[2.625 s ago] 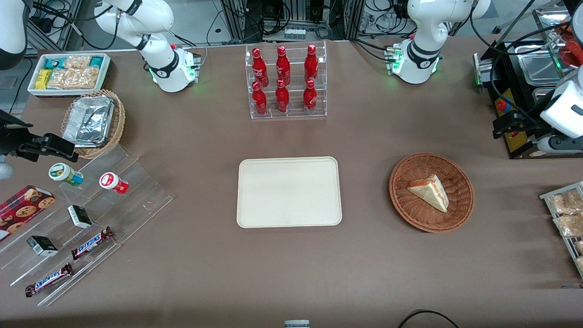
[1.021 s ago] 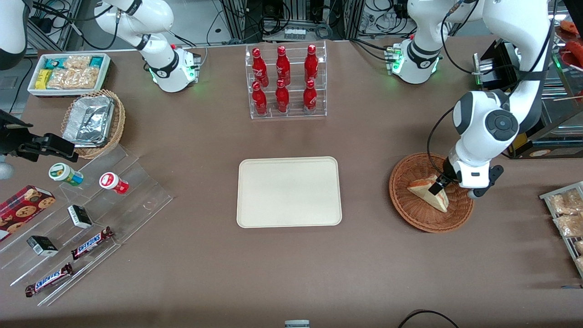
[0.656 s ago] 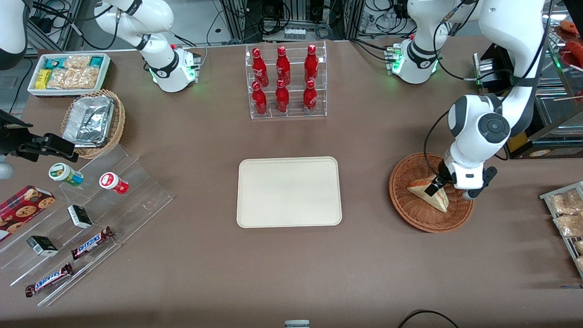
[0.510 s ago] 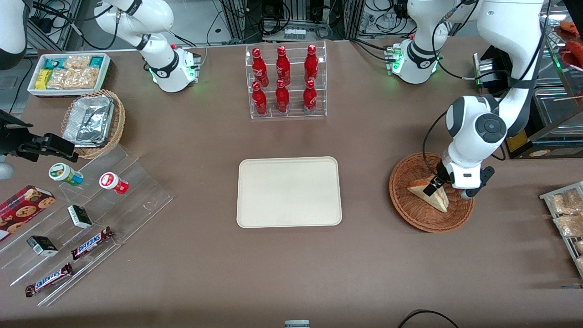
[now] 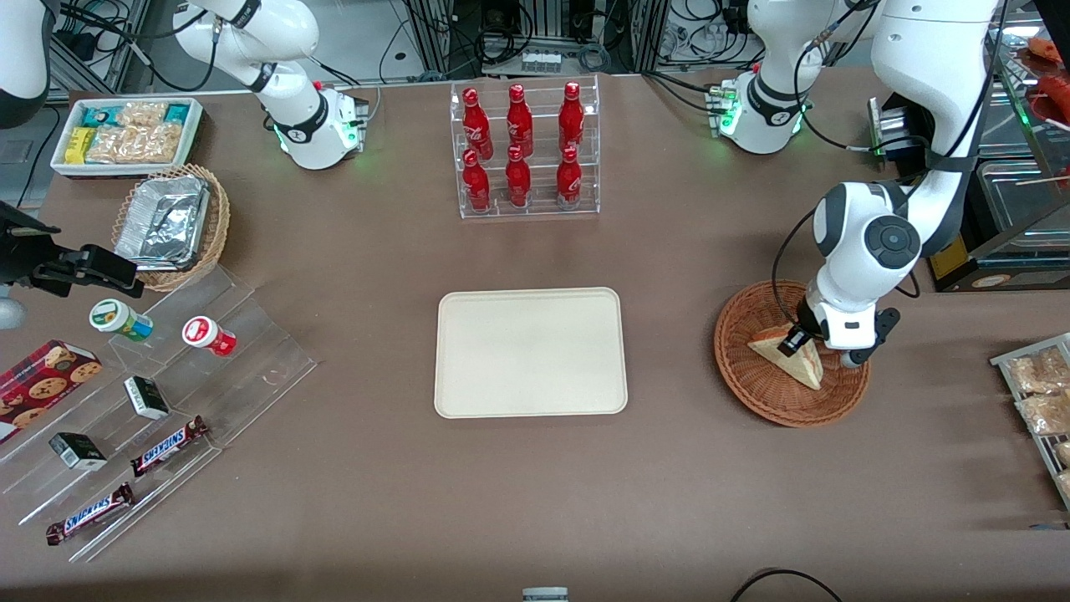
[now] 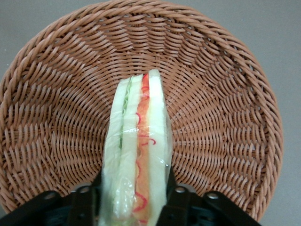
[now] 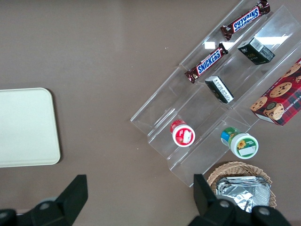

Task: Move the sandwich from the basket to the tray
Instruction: 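Lower the open left gripper around the wrapped sandwich and close it, then lift the sandwich out of the basket and carry it over the cream tray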

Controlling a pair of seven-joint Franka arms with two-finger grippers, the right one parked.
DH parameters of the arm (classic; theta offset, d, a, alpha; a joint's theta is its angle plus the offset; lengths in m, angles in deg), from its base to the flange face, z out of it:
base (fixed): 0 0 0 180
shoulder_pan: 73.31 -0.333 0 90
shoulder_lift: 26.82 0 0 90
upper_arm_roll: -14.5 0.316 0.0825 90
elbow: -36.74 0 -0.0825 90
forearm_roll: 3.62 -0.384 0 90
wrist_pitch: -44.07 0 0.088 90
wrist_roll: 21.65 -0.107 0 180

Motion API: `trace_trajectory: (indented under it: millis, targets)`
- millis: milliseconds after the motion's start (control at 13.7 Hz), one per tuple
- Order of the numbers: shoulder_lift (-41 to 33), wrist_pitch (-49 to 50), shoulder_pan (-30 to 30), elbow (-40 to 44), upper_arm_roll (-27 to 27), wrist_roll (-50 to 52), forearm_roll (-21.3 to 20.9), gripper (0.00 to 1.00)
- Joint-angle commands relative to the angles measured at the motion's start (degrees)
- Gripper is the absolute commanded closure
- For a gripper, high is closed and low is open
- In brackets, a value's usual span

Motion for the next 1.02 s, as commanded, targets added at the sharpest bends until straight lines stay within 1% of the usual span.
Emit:
trace_trajectory:
  millis: [0,146,219,365,438,510,656,948]
  targets:
    - [-1.9,0.9,0.6,0.1,0.2,0.9,-0.5,1.0]
    - [-4.6,7.0,1.4,1.5,0.2,-0.1,-0.8,1.0]
    - [-6.1,11.2,1.6,2.8,0.2,-2.3,-0.8,1.0]
    - [-7.6,21.7,4.0,8.0,-0.1,-8.2,-0.8,1.0]
    - [-7.1,26.3,5.8,11.3,-0.2,-8.9,-0.9,1.0]
    - [-6.5,28.8,8.3,13.4,-0.2,-8.9,-1.4,1.0]
    - [-5.5,29.9,12.1,15.3,-0.4,-8.5,-2.3,1.0]
    - [3.9,29.8,22.9,25.1,-0.4,-5.8,-2.5,1.0]
